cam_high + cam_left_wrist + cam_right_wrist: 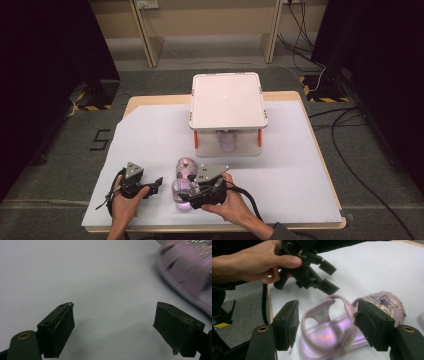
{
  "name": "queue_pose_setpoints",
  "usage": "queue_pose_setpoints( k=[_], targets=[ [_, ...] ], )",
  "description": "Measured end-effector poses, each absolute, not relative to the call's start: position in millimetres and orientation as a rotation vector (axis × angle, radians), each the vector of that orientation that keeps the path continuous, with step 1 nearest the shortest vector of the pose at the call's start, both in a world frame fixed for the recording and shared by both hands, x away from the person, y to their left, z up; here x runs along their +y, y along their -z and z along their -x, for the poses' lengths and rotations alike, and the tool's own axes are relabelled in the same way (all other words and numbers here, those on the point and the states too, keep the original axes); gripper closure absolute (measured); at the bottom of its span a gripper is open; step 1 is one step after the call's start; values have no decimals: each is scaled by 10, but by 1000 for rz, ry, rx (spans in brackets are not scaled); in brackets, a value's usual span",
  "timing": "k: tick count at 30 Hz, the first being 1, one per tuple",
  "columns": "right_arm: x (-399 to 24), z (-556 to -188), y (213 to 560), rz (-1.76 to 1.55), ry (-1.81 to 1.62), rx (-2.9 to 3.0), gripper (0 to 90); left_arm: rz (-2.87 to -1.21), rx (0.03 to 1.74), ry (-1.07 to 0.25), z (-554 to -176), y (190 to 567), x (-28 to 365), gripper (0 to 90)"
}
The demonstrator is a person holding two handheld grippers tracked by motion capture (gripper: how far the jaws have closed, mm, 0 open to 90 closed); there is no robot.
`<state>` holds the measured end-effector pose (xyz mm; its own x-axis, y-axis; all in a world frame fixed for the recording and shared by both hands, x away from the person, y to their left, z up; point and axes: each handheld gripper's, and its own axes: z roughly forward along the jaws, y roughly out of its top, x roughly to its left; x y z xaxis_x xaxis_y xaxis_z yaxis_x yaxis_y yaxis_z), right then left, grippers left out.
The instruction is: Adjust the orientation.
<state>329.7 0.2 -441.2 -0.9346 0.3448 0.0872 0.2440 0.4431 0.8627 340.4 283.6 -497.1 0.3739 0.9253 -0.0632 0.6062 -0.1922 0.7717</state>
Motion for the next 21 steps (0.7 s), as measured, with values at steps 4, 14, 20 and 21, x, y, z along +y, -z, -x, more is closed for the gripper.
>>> queue_pose_setpoints(
  k=[4, 14, 20, 21],
  targets=[
    [-78, -3337, 4401, -553, -1503, 2560, 361, -1908, 1318, -550, -3393, 4967, 2835, 158],
    [-183, -3416, 4454, -574, -1438, 2538, 370, -1937, 1328, -529, -3374, 4997, 2804, 155],
    [-107, -3431, 4448, -545, -1428, 2533, 381, -1936, 1341, -536, -3349, 4999, 2820, 155],
    [-75, -3442, 4450, -546, -1425, 2532, 383, -1932, 1344, -533, -3344, 4999, 2819, 155]
  ],
)
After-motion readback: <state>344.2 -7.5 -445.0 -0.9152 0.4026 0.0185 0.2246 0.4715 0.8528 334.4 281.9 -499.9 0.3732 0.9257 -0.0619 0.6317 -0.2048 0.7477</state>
